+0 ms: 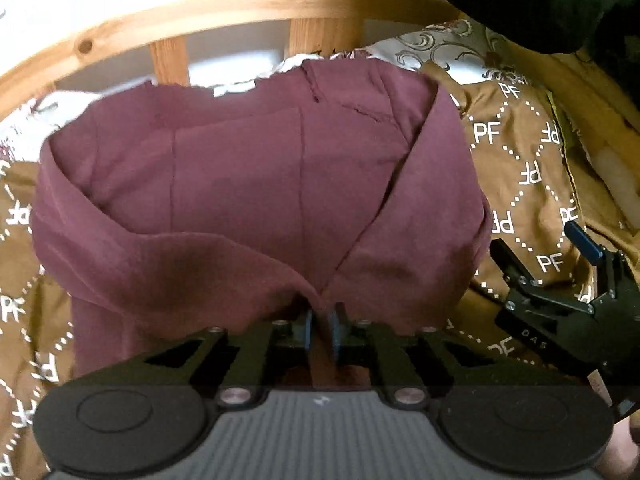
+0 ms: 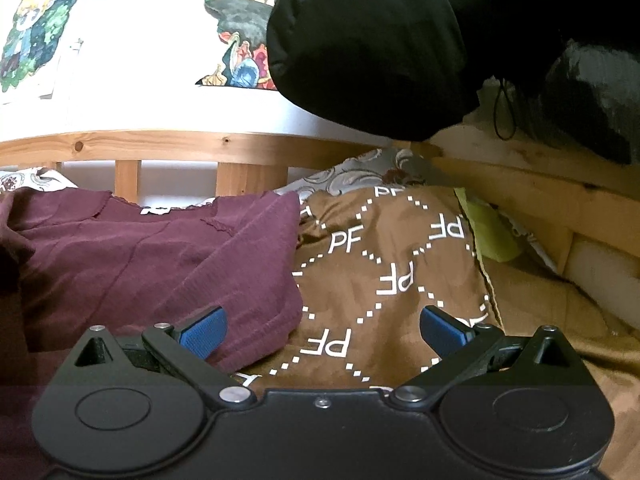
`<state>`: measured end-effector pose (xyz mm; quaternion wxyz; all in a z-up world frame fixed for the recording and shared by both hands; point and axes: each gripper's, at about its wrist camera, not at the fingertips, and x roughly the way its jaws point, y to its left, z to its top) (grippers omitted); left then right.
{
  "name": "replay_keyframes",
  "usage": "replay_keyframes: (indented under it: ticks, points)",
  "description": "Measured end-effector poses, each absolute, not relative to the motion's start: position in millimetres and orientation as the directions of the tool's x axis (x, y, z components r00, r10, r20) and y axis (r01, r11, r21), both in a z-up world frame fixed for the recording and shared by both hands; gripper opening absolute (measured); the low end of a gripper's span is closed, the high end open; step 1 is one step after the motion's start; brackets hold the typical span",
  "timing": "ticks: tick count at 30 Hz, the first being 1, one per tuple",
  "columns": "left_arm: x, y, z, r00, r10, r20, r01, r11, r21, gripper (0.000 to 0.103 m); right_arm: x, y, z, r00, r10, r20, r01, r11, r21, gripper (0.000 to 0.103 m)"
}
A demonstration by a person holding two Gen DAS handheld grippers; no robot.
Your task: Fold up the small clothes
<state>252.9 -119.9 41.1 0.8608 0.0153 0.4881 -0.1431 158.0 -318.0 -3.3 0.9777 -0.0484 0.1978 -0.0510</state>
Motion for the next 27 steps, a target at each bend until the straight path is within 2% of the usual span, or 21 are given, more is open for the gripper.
replay_keyframes:
  ticks: [1,2,3,5,9,12,17,21,24,25,27]
  points:
    - [253.3,-118.2,40.7,0.478,-0.241,-0.844,0.262,0.957,-0.125,0.034,158.0,-317.7,-4.1,0.916,-0.118,-0.384,0.080,0.990,-0.113,0.102]
    - [251.7,-114.8,41.5,0.481,-0.245,-0.841,0.256,0.958,-0.133,0.055,157.8,-317.1,-4.7,0.915,-0.117,-0.385,0.079,0.990,-0.112,0.102]
    - [249.9,-110.4,43.4,0.494,-0.245,-0.834,0.245,0.960,-0.137,0.065,157.7,-316.2,-5.4,0.915,-0.116,-0.387,0.078,0.991,-0.113,0.102]
    - [247.8,-99.6,48.9,0.517,-0.260,-0.816,0.233,0.959,-0.159,0.069,157.8,-314.7,-6.5,0.914,-0.110,-0.391,0.071,0.991,-0.113,0.102]
    - [237.8,-66.6,55.6,0.566,-0.276,-0.777,0.177,0.961,-0.212,0.089,155.0,-310.2,-6.6,0.917,-0.088,-0.389,0.052,0.993,-0.102,0.102]
    - [229.3,-36.2,54.8,0.612,-0.209,-0.763,0.114,0.978,-0.176,0.091,150.2,-307.9,-3.0,0.928,-0.033,-0.371,0.014,0.998,-0.053,0.102]
    - [229.3,24.4,48.7,0.670,0.020,-0.742,-0.097,0.994,-0.060,0.091,139.0,-297.1,7.1,0.936,0.157,-0.315,-0.145,0.988,0.061,0.102]
    - [242.4,70.9,42.2,0.699,0.119,-0.705,-0.230,0.971,-0.064,0.091,140.2,-283.2,5.3,0.888,0.297,-0.351,-0.258,0.954,0.154,0.102]
    - [259.0,87.0,38.9,0.715,0.159,-0.681,-0.255,0.966,-0.043,0.091,145.5,-277.5,-0.4,0.833,0.386,-0.398,-0.300,0.917,0.261,0.091]
    - [267.1,90.7,38.2,0.716,0.168,-0.678,-0.256,0.966,-0.032,0.091,147.4,-275.8,-2.4,0.820,0.399,-0.411,-0.305,0.911,0.276,0.088]
    - [282.4,89.6,37.8,0.716,0.176,-0.676,-0.244,0.970,-0.007,0.091,147.6,-271.7,-6.6,0.809,0.402,-0.428,-0.311,0.912,0.268,0.077]
